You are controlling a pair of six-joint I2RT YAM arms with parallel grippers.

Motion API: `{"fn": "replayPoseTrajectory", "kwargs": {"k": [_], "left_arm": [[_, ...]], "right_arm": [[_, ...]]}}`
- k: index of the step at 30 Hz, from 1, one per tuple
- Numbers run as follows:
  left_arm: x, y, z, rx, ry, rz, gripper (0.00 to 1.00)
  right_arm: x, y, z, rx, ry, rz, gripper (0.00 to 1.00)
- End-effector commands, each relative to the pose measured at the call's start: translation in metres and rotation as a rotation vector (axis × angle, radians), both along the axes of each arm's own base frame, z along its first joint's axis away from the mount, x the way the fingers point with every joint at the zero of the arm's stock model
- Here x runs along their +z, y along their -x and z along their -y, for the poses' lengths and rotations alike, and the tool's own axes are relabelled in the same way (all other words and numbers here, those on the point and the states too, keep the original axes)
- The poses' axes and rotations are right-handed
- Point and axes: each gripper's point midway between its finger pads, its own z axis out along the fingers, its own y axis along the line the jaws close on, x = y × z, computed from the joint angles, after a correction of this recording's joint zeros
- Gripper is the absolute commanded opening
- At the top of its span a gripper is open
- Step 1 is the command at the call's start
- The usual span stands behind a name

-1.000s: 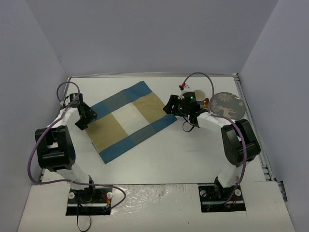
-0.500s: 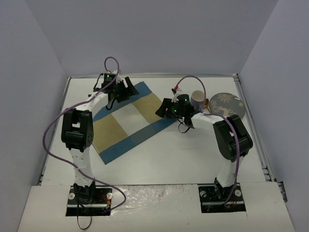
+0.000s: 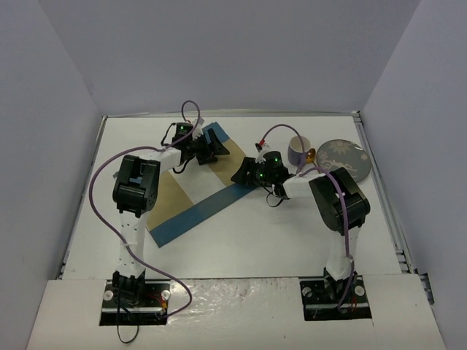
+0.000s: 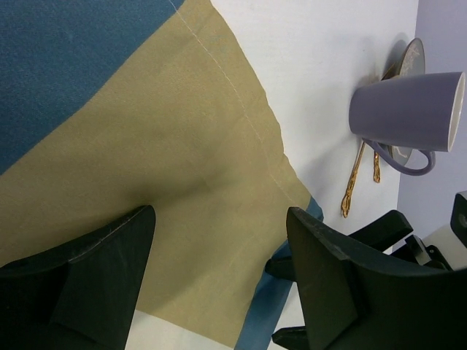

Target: Set the dinner table for one person

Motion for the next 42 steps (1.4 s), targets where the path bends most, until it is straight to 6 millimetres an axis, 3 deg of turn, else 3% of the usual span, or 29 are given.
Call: {"fn": "replayPoseTrajectory", "kwargs": {"k": [1, 10, 18, 21, 25, 27, 30, 34, 39, 42], "left_arm": [[0.031, -0.026, -0.007, 0.012, 0.034, 0.124, 0.69], [0.017, -0.047, -0.048, 0.074, -0.003, 0.117, 0.7], [0.028, -0.071, -0.073, 0.076, -0.082, 0.155, 0.7], [0.024, -0.078, -0.088, 0.098, -0.113, 0.127, 0.7], [0.041, -0.089, -0.113, 0.135, -0.152, 0.155, 0.7], [0.065, -0.088, -0.119, 0.149, -0.153, 0.193, 0.7], [0.099, -0.076, -0.126, 0.168, -0.18, 0.233, 0.7], [0.12, -0.047, -0.148, 0.252, -0.282, 0.201, 0.7], [0.109, -0.001, -0.177, 0.371, -0.471, 0.094, 0.71], [0.089, 0.038, -0.18, 0.407, -0.635, 0.001, 0.74]], "right_arm": [[-0.009, -0.001, 0.003, -0.011, -0.015, 0.012, 0.55], [-0.031, 0.01, 0.026, -0.058, 0.022, -0.039, 0.54], [-0.025, 0.008, 0.03, -0.058, 0.046, -0.025, 0.54], [-0.02, 0.004, 0.029, -0.056, 0.049, -0.013, 0.54], [-0.011, -0.003, 0.026, -0.046, 0.057, 0.01, 0.55], [-0.004, -0.008, 0.026, -0.042, 0.065, 0.027, 0.55], [0.011, -0.016, 0.024, -0.033, 0.083, 0.071, 0.57], [0.031, -0.03, 0.025, -0.024, 0.133, 0.124, 0.62], [0.072, -0.037, 0.026, -0.027, 0.201, 0.215, 0.7], [0.104, -0.034, 0.033, -0.061, 0.264, 0.271, 0.79]]}}
